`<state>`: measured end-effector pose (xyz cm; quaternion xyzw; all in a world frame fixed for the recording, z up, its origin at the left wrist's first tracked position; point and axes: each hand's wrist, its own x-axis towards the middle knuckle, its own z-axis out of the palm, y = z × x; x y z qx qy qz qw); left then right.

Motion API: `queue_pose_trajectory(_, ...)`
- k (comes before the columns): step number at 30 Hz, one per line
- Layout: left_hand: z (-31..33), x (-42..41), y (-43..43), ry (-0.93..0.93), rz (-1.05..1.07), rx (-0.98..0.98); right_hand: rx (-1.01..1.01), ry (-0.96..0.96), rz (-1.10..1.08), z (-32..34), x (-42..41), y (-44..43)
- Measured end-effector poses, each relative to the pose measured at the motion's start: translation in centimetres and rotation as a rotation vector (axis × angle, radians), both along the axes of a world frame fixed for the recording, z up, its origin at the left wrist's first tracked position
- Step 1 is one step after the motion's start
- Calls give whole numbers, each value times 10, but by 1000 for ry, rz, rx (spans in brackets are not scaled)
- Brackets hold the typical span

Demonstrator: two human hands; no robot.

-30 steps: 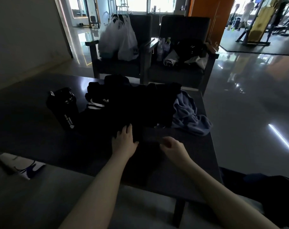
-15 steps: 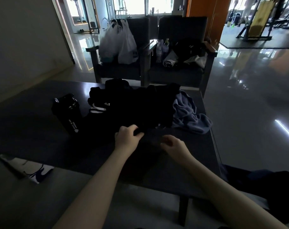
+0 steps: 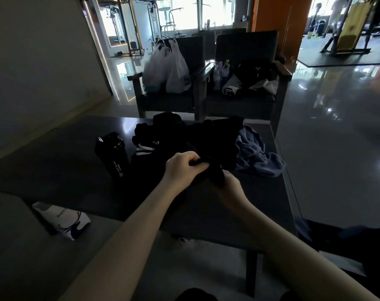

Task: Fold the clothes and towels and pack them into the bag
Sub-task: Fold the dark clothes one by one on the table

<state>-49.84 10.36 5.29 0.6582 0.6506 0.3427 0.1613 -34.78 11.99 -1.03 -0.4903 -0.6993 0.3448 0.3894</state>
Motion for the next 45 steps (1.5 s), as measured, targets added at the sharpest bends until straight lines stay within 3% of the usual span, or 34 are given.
queue_pose_trajectory(6,-5,-9,-5,194,-4,-28,17,-17,-135,26,22,8)
queue_pose_trajectory(14,-37,6,0,456,150,-69,177,-194,-29,65,65,5)
queue_pose_trajectory(20,-33,21,14,373,204,-70,200,-330,-71,71,113,5)
queue_pose_trajectory(25,-37,21,15,244,168,-65,-21,-137,-251,60,126,8)
queue_pose_trajectory(28,-32,25,18,178,86,-48,-98,-309,-224,51,109,9)
queue_pose_trajectory(31,-23,28,22,129,21,-38,-33,-639,-135,48,76,5)
queue_pose_trajectory(33,-18,28,23,111,-10,-9,10,-725,-32,46,48,4)
queue_pose_trajectory(35,-11,29,22,70,-27,6,-3,-665,49,34,23,8)
queue_pose_trajectory(37,-3,26,19,65,-52,15,1,-453,26,25,7,14)
queue_pose_trajectory(40,3,13,14,203,-34,10,9,-207,-92,33,1,22)
queue_pose_trajectory(45,-20,-18,16,339,171,-101,123,-161,-75,76,18,36)
